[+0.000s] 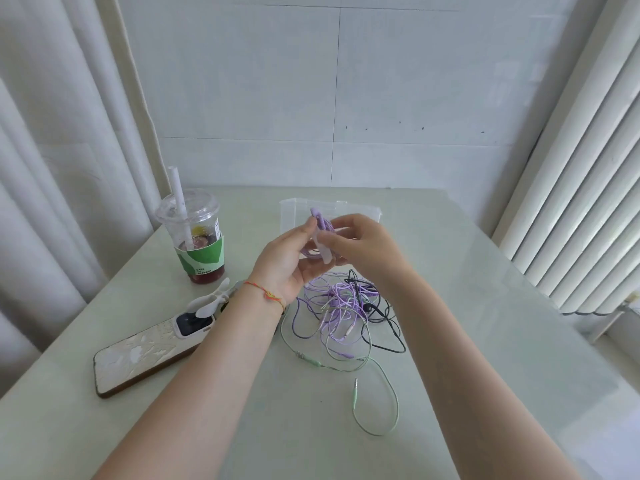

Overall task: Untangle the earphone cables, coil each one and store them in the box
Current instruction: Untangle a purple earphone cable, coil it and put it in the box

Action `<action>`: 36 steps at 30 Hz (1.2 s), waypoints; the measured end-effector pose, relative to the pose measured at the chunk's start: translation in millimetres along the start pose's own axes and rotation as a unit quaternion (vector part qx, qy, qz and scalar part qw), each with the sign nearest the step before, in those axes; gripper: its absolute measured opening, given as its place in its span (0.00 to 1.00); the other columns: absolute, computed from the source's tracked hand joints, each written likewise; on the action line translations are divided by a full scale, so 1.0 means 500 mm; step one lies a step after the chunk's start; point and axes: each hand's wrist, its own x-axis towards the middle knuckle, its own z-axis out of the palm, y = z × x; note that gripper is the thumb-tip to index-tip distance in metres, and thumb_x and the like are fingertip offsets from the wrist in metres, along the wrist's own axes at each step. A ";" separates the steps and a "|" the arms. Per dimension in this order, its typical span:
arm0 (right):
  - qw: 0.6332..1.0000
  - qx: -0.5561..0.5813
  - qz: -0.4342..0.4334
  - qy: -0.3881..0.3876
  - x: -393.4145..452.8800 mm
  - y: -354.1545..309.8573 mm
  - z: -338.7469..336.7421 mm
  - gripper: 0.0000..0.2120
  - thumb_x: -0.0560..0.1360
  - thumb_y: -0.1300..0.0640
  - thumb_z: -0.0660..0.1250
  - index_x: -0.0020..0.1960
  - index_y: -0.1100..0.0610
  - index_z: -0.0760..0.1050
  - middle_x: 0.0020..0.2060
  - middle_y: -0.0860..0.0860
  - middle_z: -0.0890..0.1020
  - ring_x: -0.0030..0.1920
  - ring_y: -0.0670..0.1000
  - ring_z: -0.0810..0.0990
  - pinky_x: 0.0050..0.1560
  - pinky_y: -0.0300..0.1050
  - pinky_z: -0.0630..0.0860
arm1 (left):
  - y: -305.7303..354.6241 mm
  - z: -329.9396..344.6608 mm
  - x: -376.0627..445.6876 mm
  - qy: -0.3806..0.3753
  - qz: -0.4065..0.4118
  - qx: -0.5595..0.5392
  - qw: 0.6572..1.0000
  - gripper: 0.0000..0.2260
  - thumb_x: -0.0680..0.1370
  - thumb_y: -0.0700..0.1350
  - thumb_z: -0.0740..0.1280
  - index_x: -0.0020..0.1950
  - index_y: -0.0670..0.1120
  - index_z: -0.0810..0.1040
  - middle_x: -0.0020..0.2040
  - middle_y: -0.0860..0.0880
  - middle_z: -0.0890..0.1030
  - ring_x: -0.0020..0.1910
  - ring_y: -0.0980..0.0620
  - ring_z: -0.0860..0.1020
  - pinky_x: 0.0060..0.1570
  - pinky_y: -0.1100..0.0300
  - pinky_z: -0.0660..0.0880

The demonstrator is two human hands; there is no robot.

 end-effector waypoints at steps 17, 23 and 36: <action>0.991 -0.128 0.038 -0.005 0.041 -0.036 -0.005 0.13 0.70 0.51 0.75 0.45 0.61 0.81 0.40 0.56 0.86 0.34 0.48 0.82 0.41 0.44 0.77 | 0.020 -0.008 0.037 0.012 -0.045 0.033 0.998 0.11 0.78 0.55 0.66 0.46 0.50 0.81 0.37 0.51 0.77 0.38 0.53 0.76 0.36 0.60 0.73; 0.985 -0.159 0.069 0.018 0.096 -0.014 -0.060 0.10 0.72 0.57 0.71 0.48 0.63 0.81 0.35 0.54 0.81 0.34 0.51 0.78 0.39 0.44 0.79 | 0.032 -0.057 0.125 0.191 0.104 0.353 0.910 0.10 0.77 0.47 0.64 0.50 0.45 0.82 0.45 0.45 0.79 0.45 0.43 0.78 0.44 0.53 0.76; 0.991 -0.108 0.072 0.044 0.136 0.043 -0.146 0.10 0.73 0.58 0.71 0.49 0.64 0.79 0.36 0.54 0.80 0.36 0.50 0.78 0.39 0.43 0.78 | 0.009 -0.083 0.258 0.137 0.088 0.618 0.769 0.22 0.73 0.66 0.64 0.37 0.47 0.73 0.35 0.44 0.72 0.38 0.47 0.71 0.39 0.56 0.64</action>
